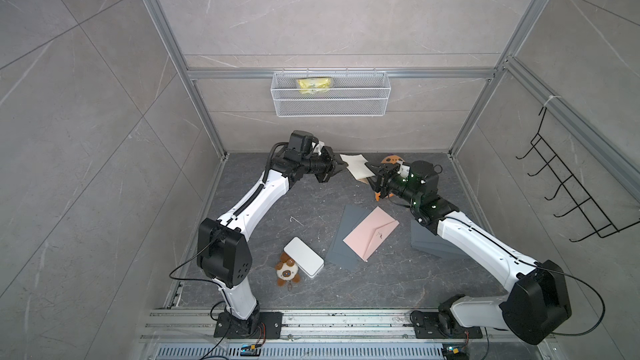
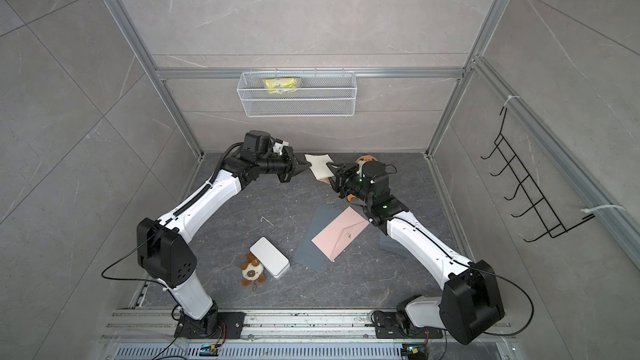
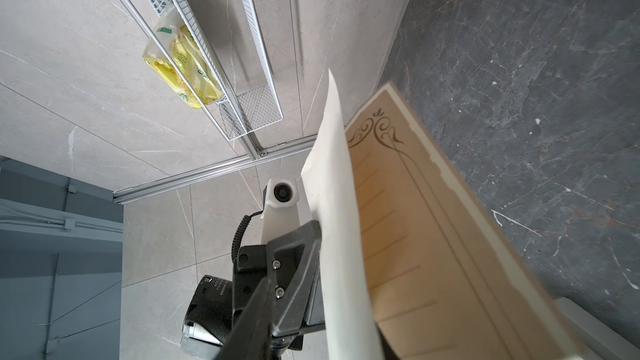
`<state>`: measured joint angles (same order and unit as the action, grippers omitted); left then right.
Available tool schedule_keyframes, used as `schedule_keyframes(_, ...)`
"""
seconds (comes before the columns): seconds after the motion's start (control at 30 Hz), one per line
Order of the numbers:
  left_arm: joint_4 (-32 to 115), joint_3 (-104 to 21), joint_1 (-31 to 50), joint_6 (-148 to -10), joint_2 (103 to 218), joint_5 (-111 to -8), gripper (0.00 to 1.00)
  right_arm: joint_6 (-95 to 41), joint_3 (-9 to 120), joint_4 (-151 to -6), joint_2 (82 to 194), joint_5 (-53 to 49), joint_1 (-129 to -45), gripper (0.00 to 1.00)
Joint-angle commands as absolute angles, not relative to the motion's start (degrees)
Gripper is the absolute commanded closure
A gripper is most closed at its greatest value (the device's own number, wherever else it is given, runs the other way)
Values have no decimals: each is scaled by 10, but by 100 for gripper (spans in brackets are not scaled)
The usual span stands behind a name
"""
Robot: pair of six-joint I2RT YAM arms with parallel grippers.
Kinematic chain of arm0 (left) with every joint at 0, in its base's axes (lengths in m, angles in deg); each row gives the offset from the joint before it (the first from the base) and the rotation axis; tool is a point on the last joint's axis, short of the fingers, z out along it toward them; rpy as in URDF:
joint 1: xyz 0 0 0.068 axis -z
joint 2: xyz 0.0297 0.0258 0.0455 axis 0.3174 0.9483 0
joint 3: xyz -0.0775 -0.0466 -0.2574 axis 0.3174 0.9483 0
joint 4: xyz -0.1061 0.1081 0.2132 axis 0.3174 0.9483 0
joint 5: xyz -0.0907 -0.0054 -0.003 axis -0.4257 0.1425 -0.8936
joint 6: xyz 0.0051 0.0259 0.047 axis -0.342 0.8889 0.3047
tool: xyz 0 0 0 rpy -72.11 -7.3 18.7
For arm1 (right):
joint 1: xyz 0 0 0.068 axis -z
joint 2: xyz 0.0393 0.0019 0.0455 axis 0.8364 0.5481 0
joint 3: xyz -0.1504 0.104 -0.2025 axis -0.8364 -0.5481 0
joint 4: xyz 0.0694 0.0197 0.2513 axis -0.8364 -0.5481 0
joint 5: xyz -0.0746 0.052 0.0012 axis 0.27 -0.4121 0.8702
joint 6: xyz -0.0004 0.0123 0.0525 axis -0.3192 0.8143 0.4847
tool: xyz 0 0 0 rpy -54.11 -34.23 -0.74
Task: Take the letter paper out of the envelope
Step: Unfold the letter paper.
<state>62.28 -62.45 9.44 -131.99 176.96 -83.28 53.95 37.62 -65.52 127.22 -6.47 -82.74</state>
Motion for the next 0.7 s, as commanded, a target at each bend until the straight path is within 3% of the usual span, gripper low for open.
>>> schedule_keyframes(0.0,589,-624,105,-1330,1757,-829,100,526,395,-668,1277,-59,-836,67)
schedule_keyframes(0.4,585,-623,120,-1341,1756,-824,100,486,428,-701,1300,-62,-839,78)
schedule_keyframes(0.53,591,-627,120,-1344,1751,-821,100,418,466,-775,1316,-76,-839,98)
schedule_keyframes(0.57,596,-631,118,-1341,1749,-820,96,387,483,-799,1321,-79,-839,100)
schedule_keyframes(0.67,614,-647,110,-1336,1746,-819,69,268,543,-888,1332,-75,-839,100)
